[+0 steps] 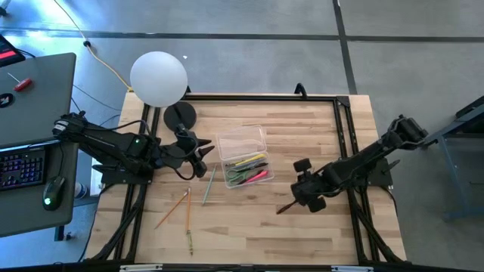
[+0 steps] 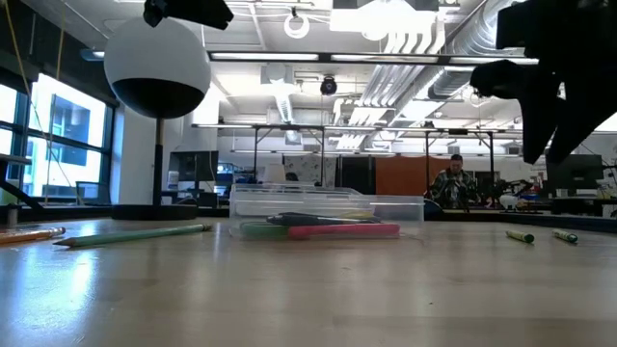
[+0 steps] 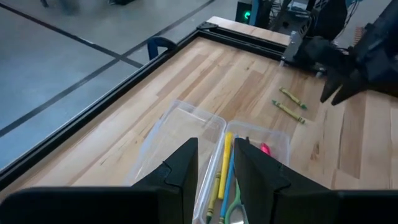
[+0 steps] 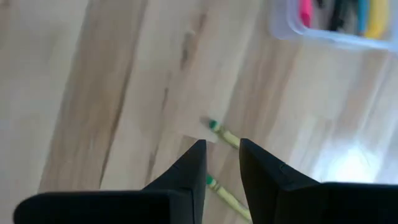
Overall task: Pick & place school supplies into a supply box
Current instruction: Put the green crayon into the transparent supply box
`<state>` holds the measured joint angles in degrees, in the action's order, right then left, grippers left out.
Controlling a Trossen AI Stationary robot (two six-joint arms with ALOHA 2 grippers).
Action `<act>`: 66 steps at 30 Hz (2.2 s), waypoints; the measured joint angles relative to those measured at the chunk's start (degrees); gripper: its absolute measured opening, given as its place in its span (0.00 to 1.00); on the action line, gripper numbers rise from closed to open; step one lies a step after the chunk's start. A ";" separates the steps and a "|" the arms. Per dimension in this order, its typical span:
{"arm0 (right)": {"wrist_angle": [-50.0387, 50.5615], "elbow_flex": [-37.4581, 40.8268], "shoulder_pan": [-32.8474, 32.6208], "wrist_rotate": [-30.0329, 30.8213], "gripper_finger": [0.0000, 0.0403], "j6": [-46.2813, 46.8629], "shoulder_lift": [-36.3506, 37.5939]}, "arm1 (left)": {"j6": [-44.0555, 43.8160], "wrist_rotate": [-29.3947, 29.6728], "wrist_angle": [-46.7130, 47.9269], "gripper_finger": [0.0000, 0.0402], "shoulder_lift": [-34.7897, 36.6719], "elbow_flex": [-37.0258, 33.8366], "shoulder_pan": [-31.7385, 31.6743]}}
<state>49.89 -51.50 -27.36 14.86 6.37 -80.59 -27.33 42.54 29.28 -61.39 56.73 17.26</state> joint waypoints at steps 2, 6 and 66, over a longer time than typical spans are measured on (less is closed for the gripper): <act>-1.49 0.53 -0.01 -0.29 0.18 -3.42 -1.46 | 0.00 -0.09 0.00 0.34 0.00 0.00 0.00; -4.16 2.33 0.09 0.81 0.18 -10.35 -4.80 | 0.00 -0.90 0.06 0.34 0.00 0.00 0.00; -8.25 -8.10 12.67 -6.21 0.02 -24.97 -14.96 | 3.06 -1.64 0.87 0.34 0.00 -0.02 0.00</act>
<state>41.63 -59.59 -14.70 8.65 -18.60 -95.55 -24.28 40.91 30.15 -61.39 56.71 17.26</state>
